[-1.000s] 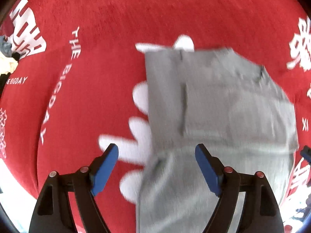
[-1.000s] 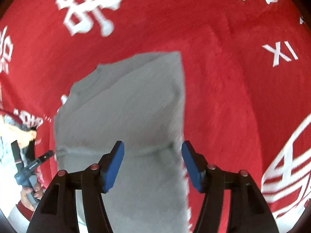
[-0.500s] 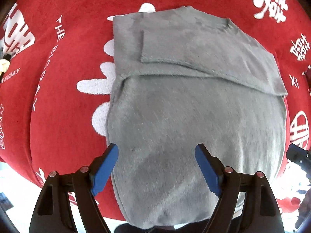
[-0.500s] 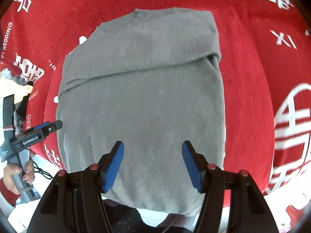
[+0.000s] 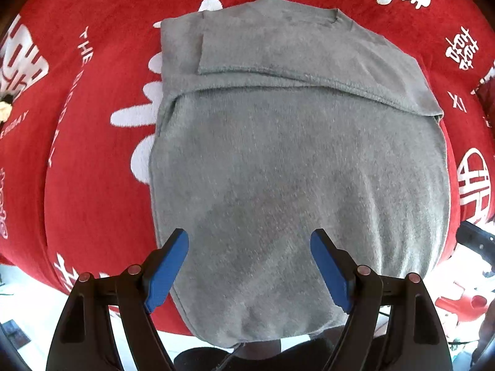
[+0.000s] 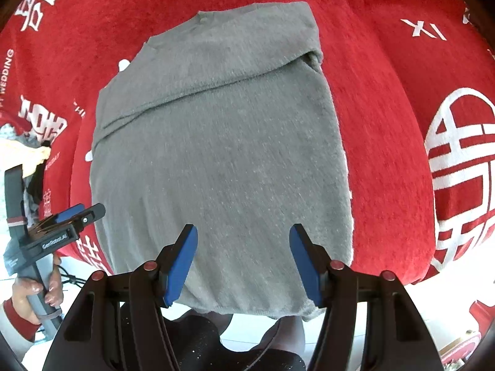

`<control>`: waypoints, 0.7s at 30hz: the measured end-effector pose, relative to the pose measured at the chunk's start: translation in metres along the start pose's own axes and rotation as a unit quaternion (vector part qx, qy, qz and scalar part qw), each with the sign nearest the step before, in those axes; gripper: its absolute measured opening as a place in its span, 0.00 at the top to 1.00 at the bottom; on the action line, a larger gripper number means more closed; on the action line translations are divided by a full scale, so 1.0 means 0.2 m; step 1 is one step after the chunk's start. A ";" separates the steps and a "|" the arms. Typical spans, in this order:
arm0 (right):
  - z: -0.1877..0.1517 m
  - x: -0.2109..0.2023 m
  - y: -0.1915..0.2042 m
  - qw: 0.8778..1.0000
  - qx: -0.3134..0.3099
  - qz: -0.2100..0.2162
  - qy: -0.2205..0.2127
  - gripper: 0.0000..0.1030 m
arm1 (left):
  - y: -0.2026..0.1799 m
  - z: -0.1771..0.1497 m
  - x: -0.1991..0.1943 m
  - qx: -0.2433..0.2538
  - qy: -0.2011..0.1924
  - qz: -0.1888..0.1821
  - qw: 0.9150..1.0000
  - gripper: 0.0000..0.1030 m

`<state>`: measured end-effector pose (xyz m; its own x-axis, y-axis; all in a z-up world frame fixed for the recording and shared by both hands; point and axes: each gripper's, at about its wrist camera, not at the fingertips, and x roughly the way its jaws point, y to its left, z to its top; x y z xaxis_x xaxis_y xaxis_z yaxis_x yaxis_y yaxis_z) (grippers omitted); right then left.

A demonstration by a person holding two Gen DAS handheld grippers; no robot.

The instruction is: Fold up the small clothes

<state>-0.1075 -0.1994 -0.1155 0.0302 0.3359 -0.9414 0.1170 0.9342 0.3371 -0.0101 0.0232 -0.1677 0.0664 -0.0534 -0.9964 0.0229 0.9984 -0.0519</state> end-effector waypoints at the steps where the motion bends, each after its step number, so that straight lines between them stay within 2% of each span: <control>1: -0.01 0.00 -0.02 1.000 -0.004 0.003 -0.001 0.36 | -0.02 -0.01 0.00 0.000 -0.002 0.005 1.000 0.20; 9: -0.10 -0.02 -0.20 0.999 -0.030 0.019 0.006 0.36 | -0.21 -0.21 0.01 -0.008 -0.003 0.036 0.999 0.20; 12: -0.15 0.00 -0.28 0.998 -0.045 0.028 0.023 0.36 | -0.25 -0.30 0.06 -0.022 0.012 0.041 0.999 0.20; 17: -0.26 0.08 -0.40 0.996 -0.051 0.041 0.066 0.36 | -0.17 -0.44 0.09 -0.060 0.013 0.029 0.998 0.20; 21: -0.37 0.21 -0.47 0.991 -0.032 0.071 0.107 0.36 | -0.05 -0.53 0.10 -0.076 0.010 0.005 0.997 0.20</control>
<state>-0.1900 -0.2652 -0.1859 -0.1697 0.4764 -0.8627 0.0631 0.8789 0.4729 -0.1150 0.0140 -0.1938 0.0466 -0.0444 -0.9979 -0.1285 0.9904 -0.0501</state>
